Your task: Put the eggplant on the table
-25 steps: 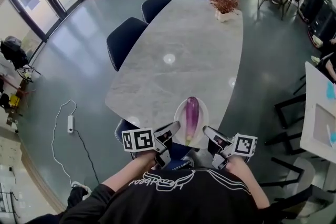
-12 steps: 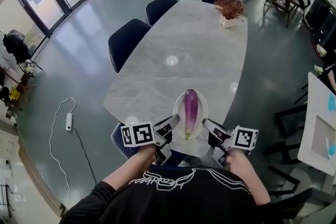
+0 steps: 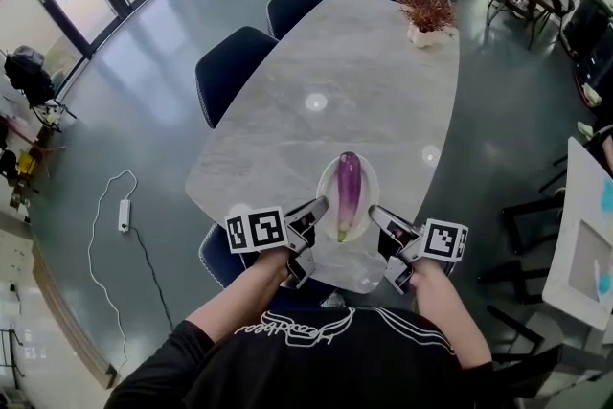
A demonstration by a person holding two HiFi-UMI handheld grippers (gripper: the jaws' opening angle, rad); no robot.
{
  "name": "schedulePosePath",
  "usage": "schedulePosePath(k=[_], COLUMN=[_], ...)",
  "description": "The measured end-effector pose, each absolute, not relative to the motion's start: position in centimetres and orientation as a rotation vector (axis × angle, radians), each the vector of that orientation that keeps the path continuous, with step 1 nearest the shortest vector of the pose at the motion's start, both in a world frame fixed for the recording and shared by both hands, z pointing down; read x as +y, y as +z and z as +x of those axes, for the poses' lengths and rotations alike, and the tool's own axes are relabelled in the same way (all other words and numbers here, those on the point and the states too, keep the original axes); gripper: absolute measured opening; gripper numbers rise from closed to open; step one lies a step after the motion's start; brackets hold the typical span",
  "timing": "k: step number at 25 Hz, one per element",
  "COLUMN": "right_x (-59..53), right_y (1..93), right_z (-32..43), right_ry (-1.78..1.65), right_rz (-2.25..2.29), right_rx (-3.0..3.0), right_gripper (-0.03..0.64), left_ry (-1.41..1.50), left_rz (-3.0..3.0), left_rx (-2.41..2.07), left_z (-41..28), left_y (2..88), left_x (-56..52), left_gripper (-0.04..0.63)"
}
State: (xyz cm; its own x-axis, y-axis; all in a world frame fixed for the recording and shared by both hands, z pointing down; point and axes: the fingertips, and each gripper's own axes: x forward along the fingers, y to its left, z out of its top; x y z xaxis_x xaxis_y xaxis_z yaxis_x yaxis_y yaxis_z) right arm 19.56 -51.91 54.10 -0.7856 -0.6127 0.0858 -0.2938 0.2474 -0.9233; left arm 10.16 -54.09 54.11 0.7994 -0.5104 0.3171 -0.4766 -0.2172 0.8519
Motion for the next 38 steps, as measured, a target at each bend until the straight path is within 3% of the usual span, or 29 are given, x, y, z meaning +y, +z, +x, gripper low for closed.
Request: schedulePosePath(k=[38], right_x=[-58.9], right_y=[68.4], right_z=[17.8], right_ry=[-1.919], right_rz=[-1.276], right_rx=[2.28], right_gripper=[0.021], left_ry=[0.071], left_rz=[1.518], left_rx=[-0.905], left_z=[7.6], left_y=[69.7], left_x=[-60.1], left_gripper=[0.029])
